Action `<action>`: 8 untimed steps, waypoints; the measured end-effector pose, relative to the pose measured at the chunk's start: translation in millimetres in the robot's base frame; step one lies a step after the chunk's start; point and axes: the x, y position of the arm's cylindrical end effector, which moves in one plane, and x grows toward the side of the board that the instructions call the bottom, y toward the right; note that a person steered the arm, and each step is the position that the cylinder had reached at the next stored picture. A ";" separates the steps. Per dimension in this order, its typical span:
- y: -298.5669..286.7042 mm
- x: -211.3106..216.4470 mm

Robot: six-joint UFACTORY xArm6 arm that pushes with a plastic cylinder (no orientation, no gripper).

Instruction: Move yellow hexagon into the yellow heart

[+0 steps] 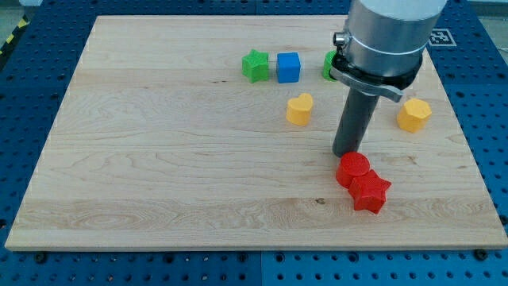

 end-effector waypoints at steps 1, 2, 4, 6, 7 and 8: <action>48.6 0.0; 102.2 0.0; 140.1 -51.5; 140.1 -61.9; 143.2 -71.1; 153.5 -67.8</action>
